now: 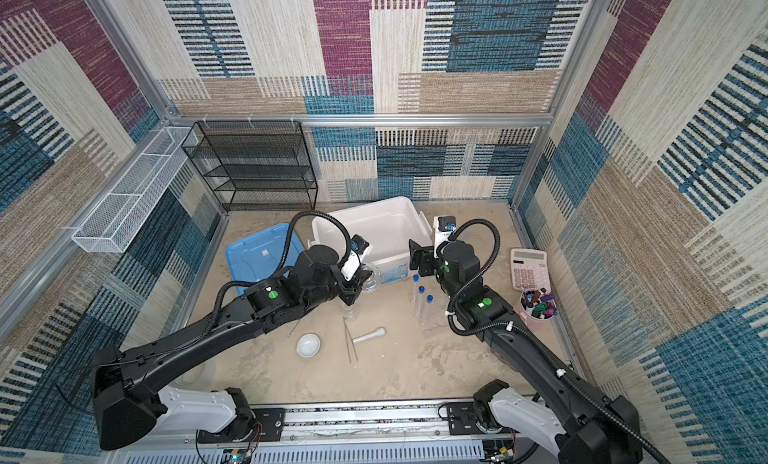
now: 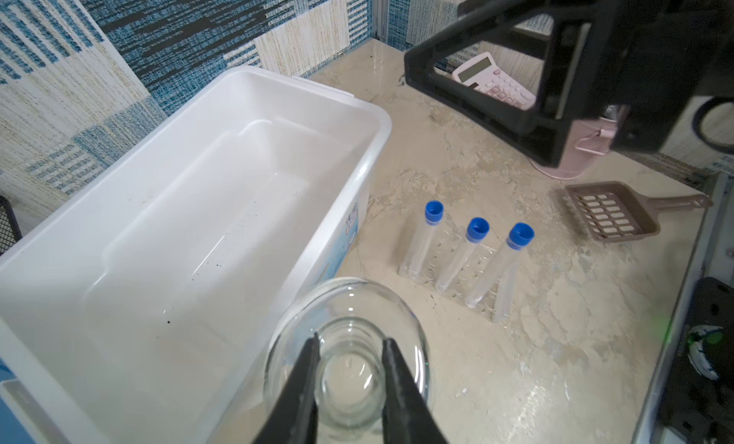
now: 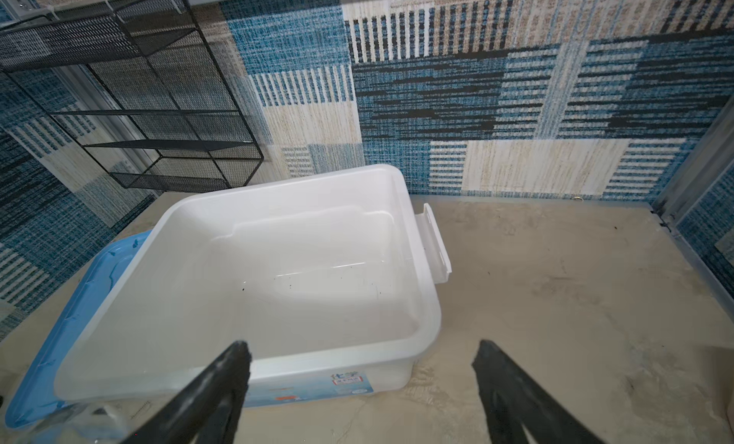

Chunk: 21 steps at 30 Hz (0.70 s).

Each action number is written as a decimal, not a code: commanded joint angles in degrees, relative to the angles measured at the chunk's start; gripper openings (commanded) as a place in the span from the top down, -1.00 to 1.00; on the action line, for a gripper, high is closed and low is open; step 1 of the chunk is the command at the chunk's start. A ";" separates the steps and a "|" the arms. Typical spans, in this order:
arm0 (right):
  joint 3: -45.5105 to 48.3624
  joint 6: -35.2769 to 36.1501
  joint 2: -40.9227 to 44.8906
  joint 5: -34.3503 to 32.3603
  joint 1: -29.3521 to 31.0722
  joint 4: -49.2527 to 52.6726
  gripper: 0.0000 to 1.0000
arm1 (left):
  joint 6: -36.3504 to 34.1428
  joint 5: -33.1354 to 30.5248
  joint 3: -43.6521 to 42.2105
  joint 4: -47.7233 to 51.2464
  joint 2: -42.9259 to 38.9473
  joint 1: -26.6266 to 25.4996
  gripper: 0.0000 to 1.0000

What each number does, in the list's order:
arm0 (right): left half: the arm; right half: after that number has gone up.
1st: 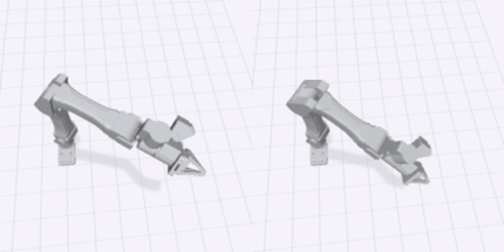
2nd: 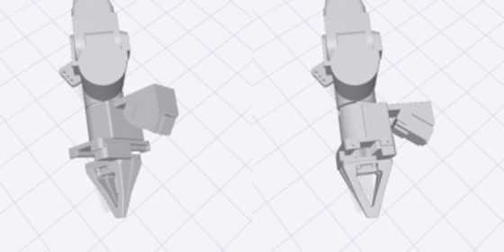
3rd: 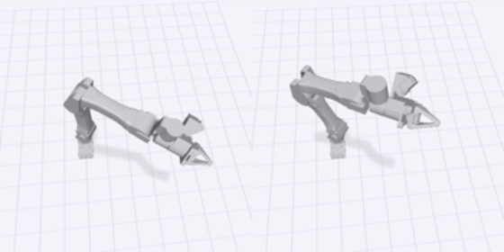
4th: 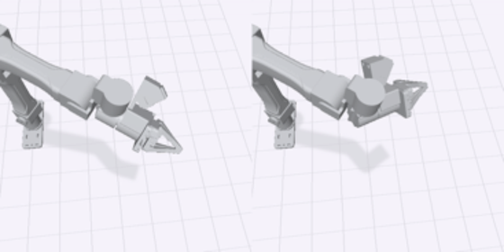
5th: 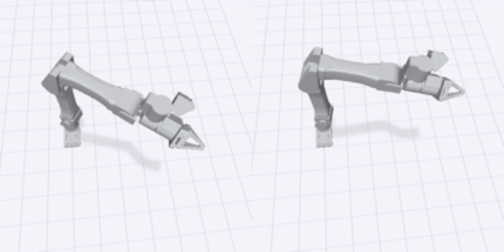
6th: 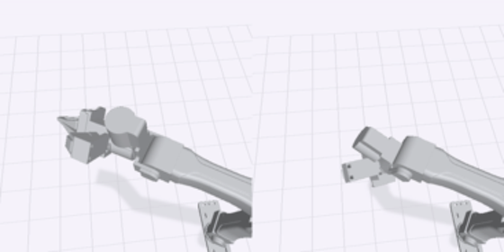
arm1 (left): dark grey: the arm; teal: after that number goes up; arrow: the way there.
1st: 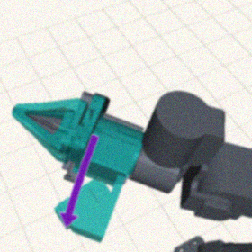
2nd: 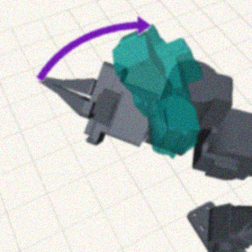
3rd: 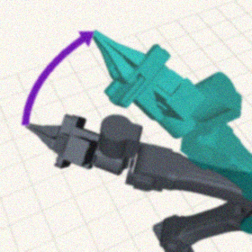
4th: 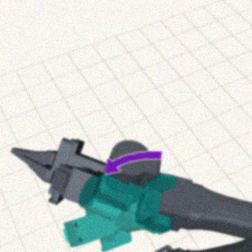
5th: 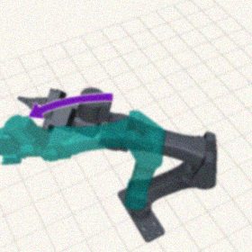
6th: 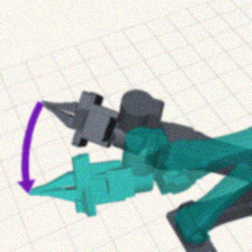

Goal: Organize the chemistry lab equipment
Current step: 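Close the left gripper on the flask neck and lift it toward the white bin, then lower the held flask into the white bin with the left gripper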

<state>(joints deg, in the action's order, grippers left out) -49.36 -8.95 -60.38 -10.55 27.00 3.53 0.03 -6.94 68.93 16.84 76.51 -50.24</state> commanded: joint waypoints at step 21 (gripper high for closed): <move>-9.73 5.08 -15.66 13.74 -4.35 -5.46 -0.80 | 0.94 5.60 17.21 3.11 18.81 19.30 0.66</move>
<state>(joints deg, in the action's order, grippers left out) -58.35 -4.64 -75.37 2.00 22.79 -0.12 -0.56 -2.22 83.96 19.70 92.71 -32.29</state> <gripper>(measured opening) 0.900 0.253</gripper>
